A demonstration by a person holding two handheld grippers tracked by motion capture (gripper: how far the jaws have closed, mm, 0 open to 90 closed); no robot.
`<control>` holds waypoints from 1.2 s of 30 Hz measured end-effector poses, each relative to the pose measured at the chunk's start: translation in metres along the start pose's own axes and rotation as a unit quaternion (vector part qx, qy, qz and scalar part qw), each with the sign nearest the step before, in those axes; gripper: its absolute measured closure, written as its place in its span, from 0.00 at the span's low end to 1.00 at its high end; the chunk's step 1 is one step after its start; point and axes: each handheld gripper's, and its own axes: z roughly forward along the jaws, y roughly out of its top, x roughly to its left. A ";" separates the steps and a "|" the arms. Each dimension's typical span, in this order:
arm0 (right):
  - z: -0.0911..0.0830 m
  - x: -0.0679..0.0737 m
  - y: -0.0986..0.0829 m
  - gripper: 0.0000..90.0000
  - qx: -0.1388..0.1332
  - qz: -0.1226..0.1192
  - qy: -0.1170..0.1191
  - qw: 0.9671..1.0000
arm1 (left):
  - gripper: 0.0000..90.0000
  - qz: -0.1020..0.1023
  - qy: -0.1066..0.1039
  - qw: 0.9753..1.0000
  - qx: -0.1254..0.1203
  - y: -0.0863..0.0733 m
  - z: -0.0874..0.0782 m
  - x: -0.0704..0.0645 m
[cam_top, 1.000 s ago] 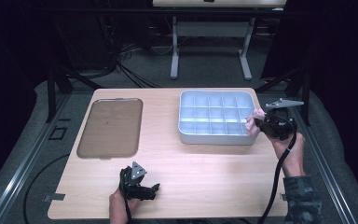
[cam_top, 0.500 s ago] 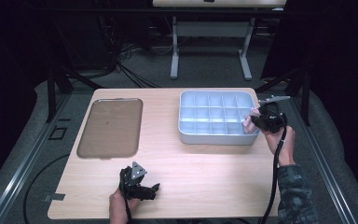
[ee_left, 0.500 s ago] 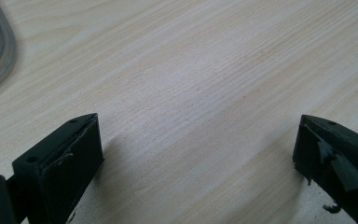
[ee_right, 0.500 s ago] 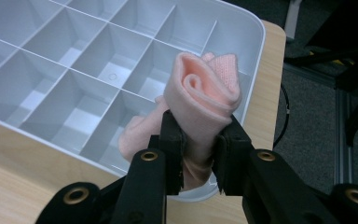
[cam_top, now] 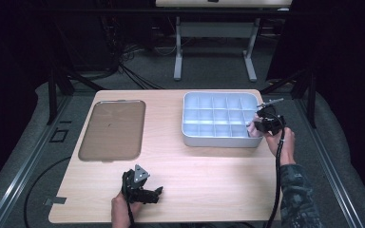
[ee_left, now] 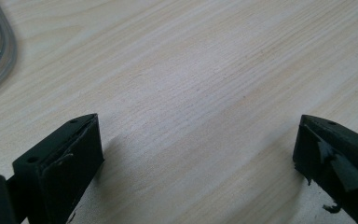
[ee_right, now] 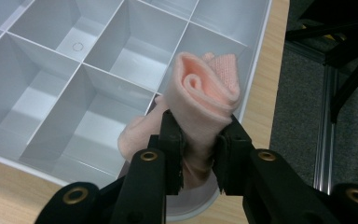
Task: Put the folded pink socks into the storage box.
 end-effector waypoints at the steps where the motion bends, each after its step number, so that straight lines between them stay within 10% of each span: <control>1: 0.002 0.000 0.000 0.83 0.006 -0.001 0.002 1.000 | 0.01 0.000 0.000 1.000 0.000 0.000 0.000 0.000; 36: 0.043 0.001 -0.012 0.72 0.085 -0.003 0.019 0.996 | 0.01 0.000 0.000 1.000 0.000 0.000 0.000 0.000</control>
